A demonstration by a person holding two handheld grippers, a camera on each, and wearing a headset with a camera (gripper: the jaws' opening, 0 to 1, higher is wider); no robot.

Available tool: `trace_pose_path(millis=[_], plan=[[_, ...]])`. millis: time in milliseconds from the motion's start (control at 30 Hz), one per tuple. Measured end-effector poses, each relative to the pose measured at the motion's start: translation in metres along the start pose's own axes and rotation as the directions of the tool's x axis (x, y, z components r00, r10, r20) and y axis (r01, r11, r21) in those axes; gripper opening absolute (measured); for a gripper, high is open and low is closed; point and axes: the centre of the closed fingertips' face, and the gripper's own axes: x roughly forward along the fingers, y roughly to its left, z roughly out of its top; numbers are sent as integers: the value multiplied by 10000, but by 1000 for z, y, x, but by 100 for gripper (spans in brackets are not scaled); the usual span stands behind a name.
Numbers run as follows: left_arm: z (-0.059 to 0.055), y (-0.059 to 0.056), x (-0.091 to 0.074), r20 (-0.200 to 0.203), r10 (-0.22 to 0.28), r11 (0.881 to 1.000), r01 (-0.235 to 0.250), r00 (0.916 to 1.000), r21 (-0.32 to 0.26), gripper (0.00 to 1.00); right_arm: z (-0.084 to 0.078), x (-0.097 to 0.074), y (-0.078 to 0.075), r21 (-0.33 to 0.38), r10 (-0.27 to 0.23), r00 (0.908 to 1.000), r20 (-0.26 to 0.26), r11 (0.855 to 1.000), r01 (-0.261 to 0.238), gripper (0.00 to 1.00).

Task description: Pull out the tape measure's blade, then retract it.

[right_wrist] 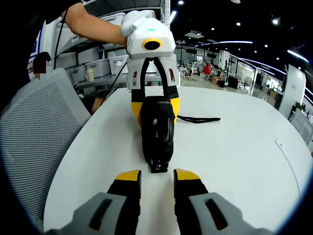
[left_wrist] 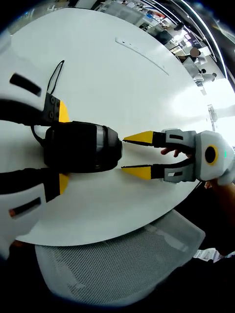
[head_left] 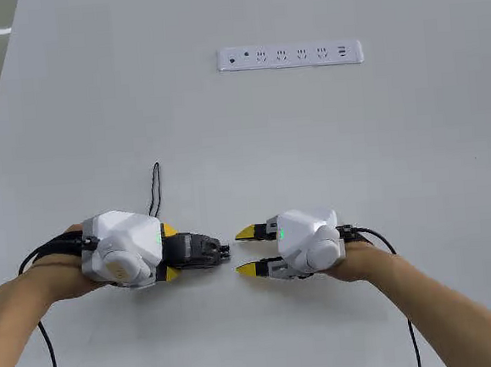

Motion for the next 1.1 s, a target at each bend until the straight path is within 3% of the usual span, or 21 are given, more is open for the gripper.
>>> trace_pose_path(millis=[300,833,1100], plan=[[-1,0,1,211,-28,9999,31,9998,-136,29,-9,14,-2,32,195,9994,-296,9998,-195,19],[-3,0,2,550,-18,9996,34,9985,-296,28,-2,22,1,541,579,9983,-75,9969,-574,14],[-4,-1,2,588,-51,9994,72,9983,-348,28,-3,22,2,163,651,9973,-347,9978,-645,12]])
